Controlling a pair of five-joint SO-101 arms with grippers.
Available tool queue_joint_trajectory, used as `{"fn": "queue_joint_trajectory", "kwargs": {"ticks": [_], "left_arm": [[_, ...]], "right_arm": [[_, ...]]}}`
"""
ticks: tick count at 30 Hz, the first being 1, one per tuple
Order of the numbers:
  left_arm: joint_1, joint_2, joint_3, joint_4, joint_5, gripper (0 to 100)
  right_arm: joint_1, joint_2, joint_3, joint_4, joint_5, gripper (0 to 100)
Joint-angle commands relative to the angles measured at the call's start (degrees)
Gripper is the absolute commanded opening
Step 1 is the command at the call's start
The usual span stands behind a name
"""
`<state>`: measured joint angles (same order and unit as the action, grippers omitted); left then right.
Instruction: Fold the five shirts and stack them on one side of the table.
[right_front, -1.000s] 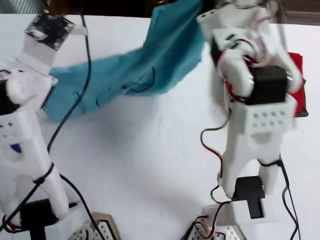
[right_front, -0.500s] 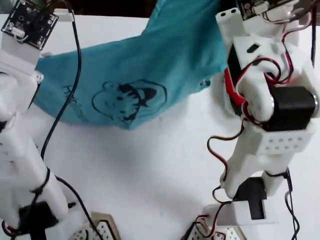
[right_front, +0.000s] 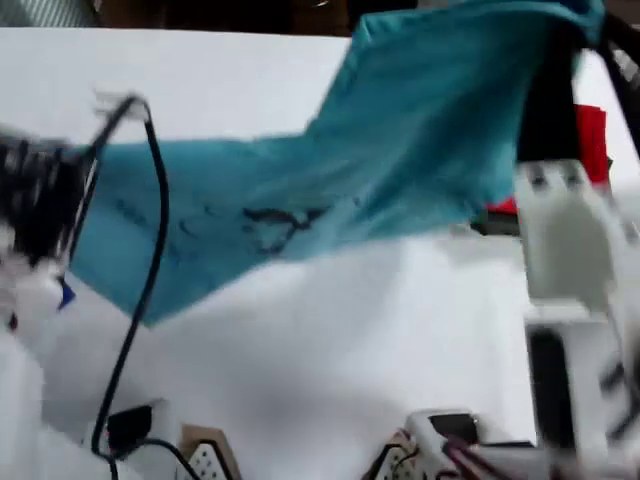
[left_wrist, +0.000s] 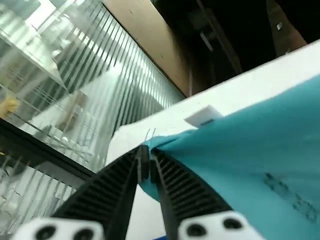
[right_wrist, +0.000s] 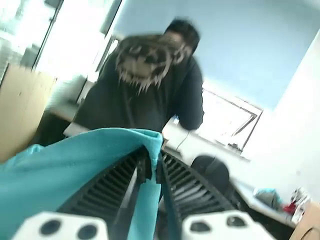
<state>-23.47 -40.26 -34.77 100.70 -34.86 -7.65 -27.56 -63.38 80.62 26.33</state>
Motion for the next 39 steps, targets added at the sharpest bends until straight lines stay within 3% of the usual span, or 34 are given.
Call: {"fn": "queue_joint_trajectory", "kwargs": {"ticks": [1,12,24,34,39], "left_arm": [[-0.53,-1.41,-1.36,-2.02,0.79,3],[-0.53,-1.85,-0.66,-1.05,0.88,3],[-0.53,-2.37,11.38,-1.76,1.76,3],[-0.53,-8.79,10.24,-1.23,2.37,3],[-5.01,-13.01,10.33,0.53,2.37,3]], "right_arm": [[0.57,-3.12,-0.88,0.13,0.53,1.9],[0.57,-6.02,-0.88,0.57,3.69,1.9],[0.48,-5.67,-0.88,0.57,3.60,1.9],[0.48,-7.16,-1.14,2.24,3.34,1.9],[-3.21,-9.19,-0.88,2.68,3.60,1.9]]}}
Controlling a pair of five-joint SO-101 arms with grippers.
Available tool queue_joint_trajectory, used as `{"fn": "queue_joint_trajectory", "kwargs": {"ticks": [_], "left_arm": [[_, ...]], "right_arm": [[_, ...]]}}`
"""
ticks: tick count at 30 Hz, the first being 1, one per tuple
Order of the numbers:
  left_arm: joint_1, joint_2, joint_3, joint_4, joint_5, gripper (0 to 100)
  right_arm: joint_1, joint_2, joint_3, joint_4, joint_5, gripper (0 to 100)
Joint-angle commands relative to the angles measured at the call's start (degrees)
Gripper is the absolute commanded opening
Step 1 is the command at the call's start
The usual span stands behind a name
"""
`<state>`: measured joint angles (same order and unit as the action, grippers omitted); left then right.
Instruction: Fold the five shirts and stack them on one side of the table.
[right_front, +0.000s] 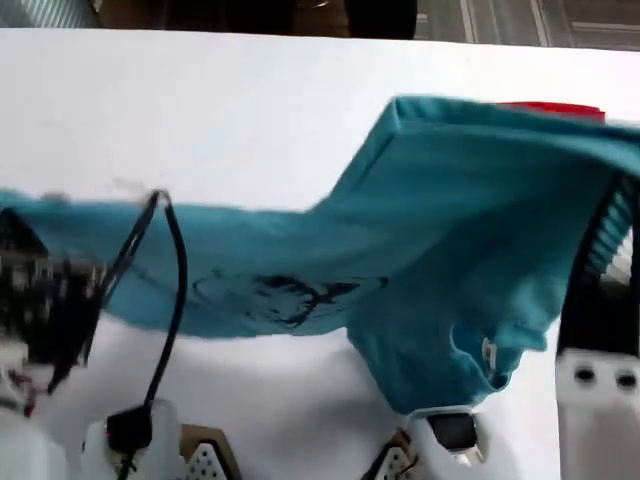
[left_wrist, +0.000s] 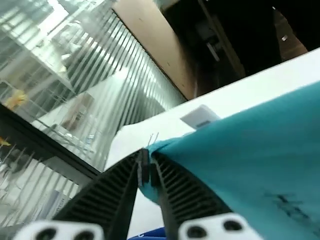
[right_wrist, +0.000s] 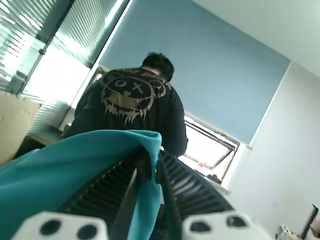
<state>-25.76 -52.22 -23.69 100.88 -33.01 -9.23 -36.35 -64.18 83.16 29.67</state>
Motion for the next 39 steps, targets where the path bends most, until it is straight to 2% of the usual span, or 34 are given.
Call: {"fn": "queue_joint_trajectory", "kwargs": {"ticks": [1,5,11,19,27,33,39], "left_arm": [[-3.96,-0.97,-0.75,0.35,0.44,3],[-7.38,2.11,1.80,-1.23,-1.23,3],[-7.03,9.85,10.07,-8.62,-2.20,3],[0.35,23.21,16.31,-18.46,-2.29,3],[3.52,41.05,14.02,-31.12,-2.37,3],[3.87,55.47,4.79,-30.86,-2.29,3],[4.04,68.40,-1.63,-27.34,-1.93,3]], "right_arm": [[-2.07,-0.40,0.00,0.13,0.35,1.9],[-2.77,2.33,3.43,-0.84,0.18,1.9],[-2.77,9.27,12.13,-7.16,-0.09,1.9],[-4.62,20.79,26.02,-15.69,0.00,1.9],[-2.24,35.30,31.12,-28.44,0.44,1.9],[-1.36,45.32,29.54,-30.46,0.44,1.9],[-1.71,54.46,30.07,-30.20,0.00,1.9]]}}
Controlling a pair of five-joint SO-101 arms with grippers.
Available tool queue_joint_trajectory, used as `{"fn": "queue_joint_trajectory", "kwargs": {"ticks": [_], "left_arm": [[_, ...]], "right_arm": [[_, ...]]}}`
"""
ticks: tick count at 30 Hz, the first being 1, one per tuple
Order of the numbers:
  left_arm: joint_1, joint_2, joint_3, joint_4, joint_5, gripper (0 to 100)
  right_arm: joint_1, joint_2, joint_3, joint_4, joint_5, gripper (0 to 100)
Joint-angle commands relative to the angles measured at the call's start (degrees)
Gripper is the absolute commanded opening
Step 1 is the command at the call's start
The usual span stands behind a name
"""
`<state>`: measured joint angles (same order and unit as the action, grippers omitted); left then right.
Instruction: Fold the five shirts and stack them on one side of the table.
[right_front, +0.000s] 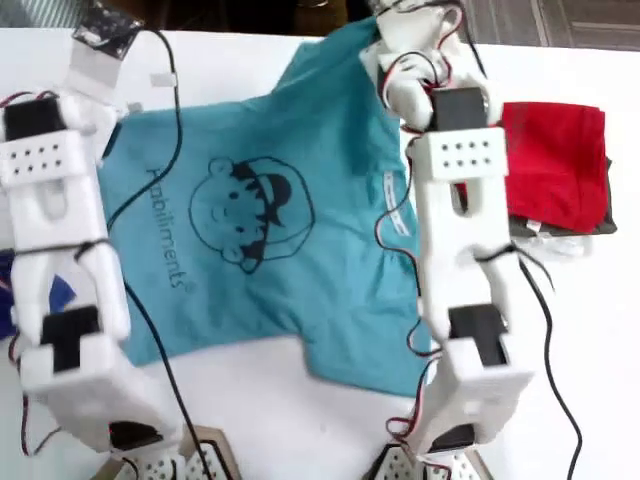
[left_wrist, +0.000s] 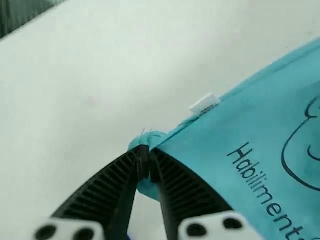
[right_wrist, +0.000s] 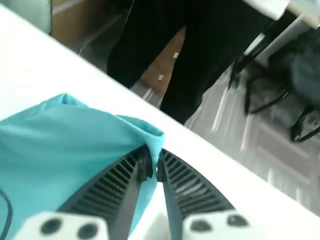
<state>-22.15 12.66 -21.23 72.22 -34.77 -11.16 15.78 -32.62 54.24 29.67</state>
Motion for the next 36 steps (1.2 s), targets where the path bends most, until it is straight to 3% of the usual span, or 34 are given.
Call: {"fn": "queue_joint_trajectory", "kwargs": {"ticks": [1,10,18,30,36], "left_arm": [[0.44,5.71,-4.62,1.85,-0.18,3],[0.97,19.96,-5.85,2.55,-0.09,3],[1.32,21.54,-6.64,2.73,-0.26,3],[1.58,21.54,-21.93,28.92,-0.88,3],[-1.23,15.74,-14.64,30.07,-4.40,3]], "right_arm": [[0.22,4.18,-1.49,-0.66,0.00,1.9],[0.13,18.59,-1.93,3.21,-0.09,1.9],[0.22,19.91,-2.11,3.38,-0.09,1.9],[2.15,9.27,-5.71,20.79,0.44,1.9],[2.33,3.12,-5.54,30.46,0.44,2.0]]}}
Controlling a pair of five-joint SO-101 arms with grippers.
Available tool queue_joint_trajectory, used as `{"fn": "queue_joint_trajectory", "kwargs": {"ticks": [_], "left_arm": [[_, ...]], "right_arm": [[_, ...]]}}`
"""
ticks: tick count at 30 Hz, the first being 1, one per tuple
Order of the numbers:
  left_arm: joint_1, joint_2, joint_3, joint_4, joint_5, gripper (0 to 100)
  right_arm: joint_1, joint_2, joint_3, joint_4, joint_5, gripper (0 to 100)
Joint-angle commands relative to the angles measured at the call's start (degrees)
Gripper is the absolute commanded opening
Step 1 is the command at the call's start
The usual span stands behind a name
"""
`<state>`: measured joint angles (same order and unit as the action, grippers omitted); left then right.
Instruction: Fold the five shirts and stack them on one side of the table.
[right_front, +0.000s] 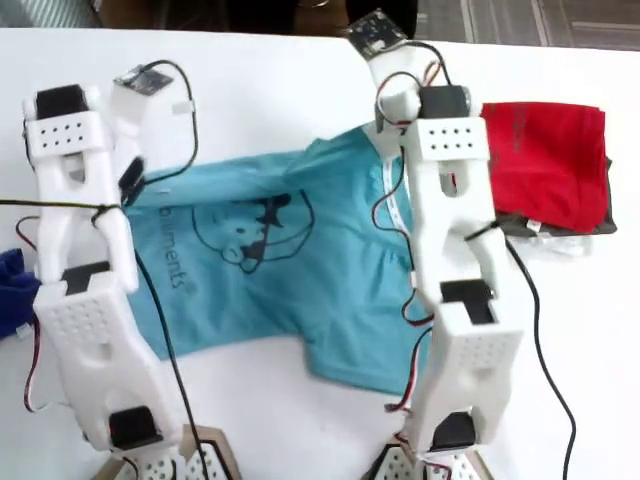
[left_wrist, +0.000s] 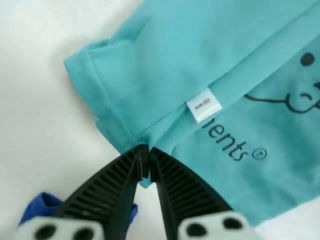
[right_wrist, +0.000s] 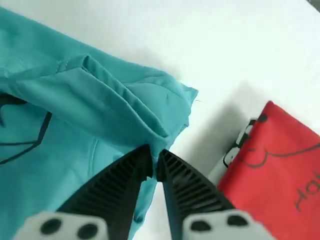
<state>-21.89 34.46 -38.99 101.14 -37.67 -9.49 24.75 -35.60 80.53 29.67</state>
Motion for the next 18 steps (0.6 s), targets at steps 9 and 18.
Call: {"fn": "queue_joint_trajectory", "kwargs": {"ticks": [9,18], "left_arm": [[-1.14,-27.16,31.43,-3.96,-5.54,3],[-1.14,-43.60,53.85,-10.46,-7.21,3]], "right_arm": [[0.66,-7.08,-2.55,14.20,0.44,2.0],[0.48,-27.74,20.84,6.64,0.44,2.1]]}}
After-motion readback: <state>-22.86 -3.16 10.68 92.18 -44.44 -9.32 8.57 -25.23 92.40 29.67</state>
